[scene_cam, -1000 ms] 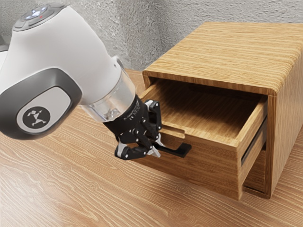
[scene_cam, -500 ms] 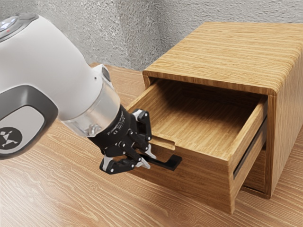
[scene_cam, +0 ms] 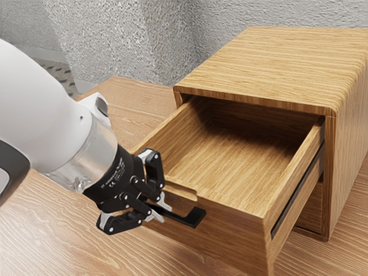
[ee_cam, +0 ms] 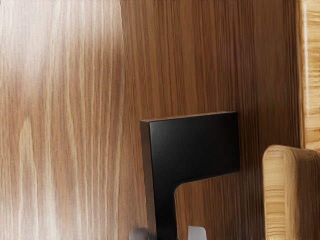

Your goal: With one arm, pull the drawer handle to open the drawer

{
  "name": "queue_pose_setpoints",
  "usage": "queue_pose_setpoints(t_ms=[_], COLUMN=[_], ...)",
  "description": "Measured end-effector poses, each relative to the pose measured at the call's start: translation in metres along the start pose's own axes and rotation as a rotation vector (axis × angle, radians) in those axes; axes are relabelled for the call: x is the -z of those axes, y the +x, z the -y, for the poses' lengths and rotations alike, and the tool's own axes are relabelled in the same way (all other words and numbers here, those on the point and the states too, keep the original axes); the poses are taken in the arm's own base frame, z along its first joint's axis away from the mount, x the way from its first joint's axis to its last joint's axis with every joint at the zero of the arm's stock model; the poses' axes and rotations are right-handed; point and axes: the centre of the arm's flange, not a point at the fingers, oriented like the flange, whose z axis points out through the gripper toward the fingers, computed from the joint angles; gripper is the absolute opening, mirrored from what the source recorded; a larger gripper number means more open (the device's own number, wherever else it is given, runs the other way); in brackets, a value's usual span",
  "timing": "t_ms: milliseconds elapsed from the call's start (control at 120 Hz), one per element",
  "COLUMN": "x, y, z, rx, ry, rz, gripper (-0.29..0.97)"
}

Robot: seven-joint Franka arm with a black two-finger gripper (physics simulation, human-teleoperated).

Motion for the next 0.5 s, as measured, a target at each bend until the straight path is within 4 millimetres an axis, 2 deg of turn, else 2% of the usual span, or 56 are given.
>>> queue_pose_setpoints(t_ms=[125,208,292,433,500], x=[0.002,0.004,0.013,0.051,0.081], y=[-0.001,-0.006,-0.011,-0.011,-0.011], z=[0.003,0.005,0.012,0.034,0.021], rx=[-0.003,-0.013,-0.026,-0.033,-0.024], ry=[-0.003,-0.007,-0.026,-0.082,-0.096], rz=[0.0,-0.003,-0.004,-0.002,0.008], gripper=[-0.09,-0.04,0.0,0.07,0.23])
